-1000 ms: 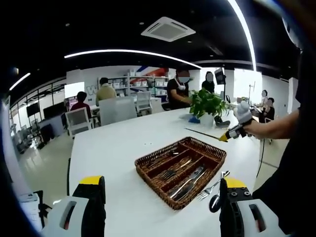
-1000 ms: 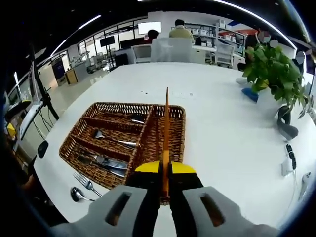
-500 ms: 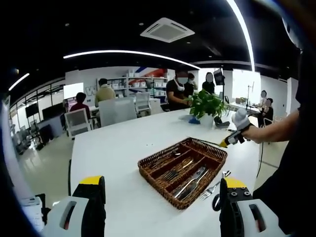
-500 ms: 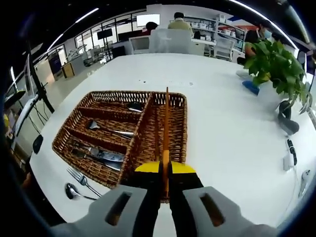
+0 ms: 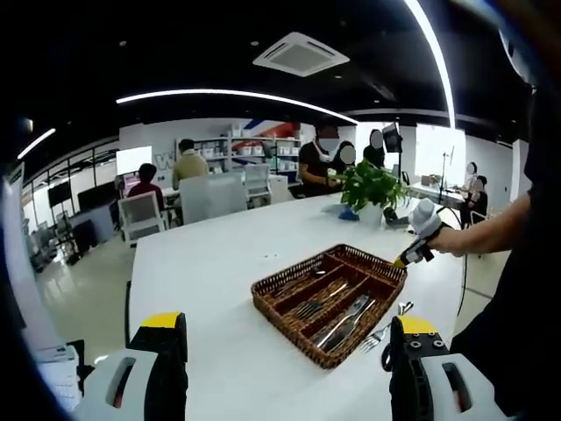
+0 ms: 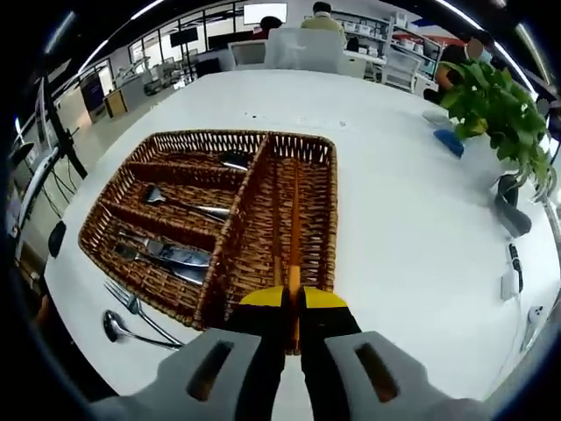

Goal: Arrange the knives, forks, and spoons in their matching storage slots by inserting each utensil handle-first until every utensil is classified and aligned in the correct compartment

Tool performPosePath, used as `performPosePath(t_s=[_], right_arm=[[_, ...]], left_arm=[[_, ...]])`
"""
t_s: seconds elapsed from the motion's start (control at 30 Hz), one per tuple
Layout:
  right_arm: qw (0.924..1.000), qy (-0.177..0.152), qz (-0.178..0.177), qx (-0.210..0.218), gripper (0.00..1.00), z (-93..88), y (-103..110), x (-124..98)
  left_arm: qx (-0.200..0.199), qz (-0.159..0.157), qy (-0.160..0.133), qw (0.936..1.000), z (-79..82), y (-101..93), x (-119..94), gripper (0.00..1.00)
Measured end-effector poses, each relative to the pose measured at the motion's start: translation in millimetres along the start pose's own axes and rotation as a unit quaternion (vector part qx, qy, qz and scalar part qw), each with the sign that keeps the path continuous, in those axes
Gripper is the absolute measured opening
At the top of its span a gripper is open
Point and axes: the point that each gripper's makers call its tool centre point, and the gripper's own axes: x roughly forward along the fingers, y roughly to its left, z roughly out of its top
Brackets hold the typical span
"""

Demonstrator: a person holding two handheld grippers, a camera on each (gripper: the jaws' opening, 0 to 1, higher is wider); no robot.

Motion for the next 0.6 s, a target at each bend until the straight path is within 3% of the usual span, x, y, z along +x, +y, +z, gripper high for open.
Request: performPosePath(t_s=[0.4,0.6], right_arm=[[0.9985,0.050,0.001,-0.020,0.02,-13.2,3.9,21.9],[0.9978,0.056,0.000,-0.036,0.03,-15.1,3.7,27.9]], left_arm=[[-0.002,0.002,0.000,1.0000,-4.0,3.6,0.0,1.00],[-0.005,0.006,0.002,1.0000,-6.1,2.5,-0.4,1.00]])
